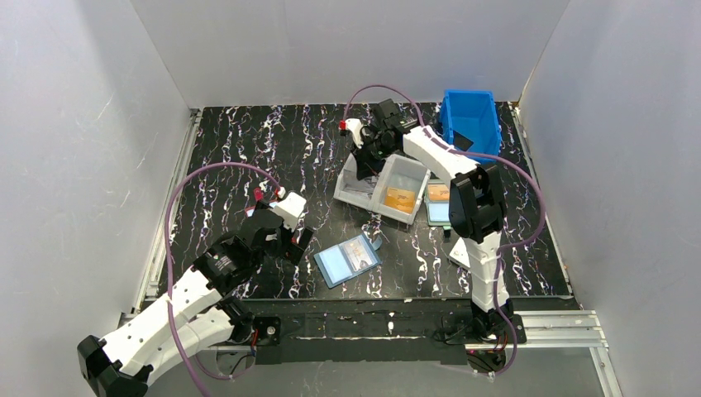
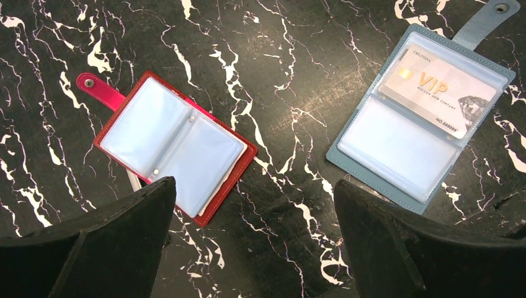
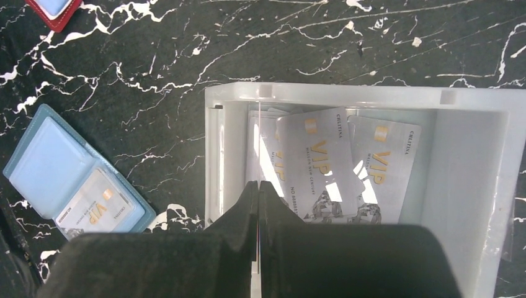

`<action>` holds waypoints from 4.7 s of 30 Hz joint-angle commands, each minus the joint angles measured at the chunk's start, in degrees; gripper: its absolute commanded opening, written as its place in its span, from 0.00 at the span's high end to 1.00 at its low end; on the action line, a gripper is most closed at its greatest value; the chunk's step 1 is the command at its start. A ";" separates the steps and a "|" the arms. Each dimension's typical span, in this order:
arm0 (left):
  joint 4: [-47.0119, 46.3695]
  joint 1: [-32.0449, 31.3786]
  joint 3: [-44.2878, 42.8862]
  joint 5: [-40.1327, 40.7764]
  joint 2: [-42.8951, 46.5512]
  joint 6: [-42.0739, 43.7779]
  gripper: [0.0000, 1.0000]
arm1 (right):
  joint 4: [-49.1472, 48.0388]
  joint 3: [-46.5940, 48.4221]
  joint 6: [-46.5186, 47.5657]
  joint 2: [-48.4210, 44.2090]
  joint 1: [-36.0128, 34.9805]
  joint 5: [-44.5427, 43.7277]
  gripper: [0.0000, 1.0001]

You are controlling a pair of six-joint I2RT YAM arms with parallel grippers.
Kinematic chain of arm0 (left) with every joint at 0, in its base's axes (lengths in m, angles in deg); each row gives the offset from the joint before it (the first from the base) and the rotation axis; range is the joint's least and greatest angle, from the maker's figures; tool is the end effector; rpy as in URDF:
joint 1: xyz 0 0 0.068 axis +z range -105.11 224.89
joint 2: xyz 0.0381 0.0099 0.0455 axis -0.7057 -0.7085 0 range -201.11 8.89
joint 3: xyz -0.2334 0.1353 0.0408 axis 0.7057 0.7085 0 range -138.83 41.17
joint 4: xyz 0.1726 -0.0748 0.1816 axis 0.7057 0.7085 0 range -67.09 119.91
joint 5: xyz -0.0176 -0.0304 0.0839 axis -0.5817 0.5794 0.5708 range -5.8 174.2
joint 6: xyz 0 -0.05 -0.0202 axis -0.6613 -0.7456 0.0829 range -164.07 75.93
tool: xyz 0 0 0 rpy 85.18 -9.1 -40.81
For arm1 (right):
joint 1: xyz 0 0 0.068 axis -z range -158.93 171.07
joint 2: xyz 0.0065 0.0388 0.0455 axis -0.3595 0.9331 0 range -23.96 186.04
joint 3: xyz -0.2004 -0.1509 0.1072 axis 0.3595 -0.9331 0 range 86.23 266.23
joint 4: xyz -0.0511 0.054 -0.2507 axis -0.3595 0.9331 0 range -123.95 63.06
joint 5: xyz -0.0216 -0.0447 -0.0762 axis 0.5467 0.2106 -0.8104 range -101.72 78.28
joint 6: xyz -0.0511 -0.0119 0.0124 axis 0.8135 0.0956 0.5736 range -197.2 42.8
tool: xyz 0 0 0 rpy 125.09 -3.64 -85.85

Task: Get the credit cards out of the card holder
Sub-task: Place the credit card in the storage box, then remove the credit card from the card holder.

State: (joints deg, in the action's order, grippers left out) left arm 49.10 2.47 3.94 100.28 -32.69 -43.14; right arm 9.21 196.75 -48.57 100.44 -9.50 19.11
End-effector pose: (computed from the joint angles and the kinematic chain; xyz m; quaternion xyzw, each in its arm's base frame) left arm 0.1281 -0.1038 0.2750 0.2531 0.8246 -0.0603 0.5023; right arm 0.4026 0.2590 0.2431 -0.5222 0.7665 0.2595 0.2692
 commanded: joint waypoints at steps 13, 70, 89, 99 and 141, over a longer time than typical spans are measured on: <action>-0.50 0.73 -1.35 -1.40 1.00 0.07 0.02 | -5.15 -3.32 -6.15 -2.03 -2.00 -19.38 0.66; -42.00 -9.63 17.56 -11.48 -19.80 -68.57 0.56 | -46.78 -67.52 -33.10 -34.36 -7.75 8.57 0.73; -53.26 -9.66 20.06 -10.34 -29.11 -70.12 0.58 | -50.58 -67.61 -41.91 -29.25 -6.33 3.71 0.79; -55.34 -9.62 20.83 -9.33 -33.30 -71.59 0.56 | -50.28 -67.56 -42.87 -26.61 -5.91 4.50 0.80; -64.68 -9.65 26.51 -6.80 -36.25 -74.71 0.84 | -41.90 -62.79 -33.94 -24.43 -14.65 5.15 0.99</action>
State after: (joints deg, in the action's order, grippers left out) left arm -15.72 -6.99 29.60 91.69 -68.17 -119.40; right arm -35.40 133.08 -85.64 74.51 -19.22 23.65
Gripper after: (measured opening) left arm 0.180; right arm 0.051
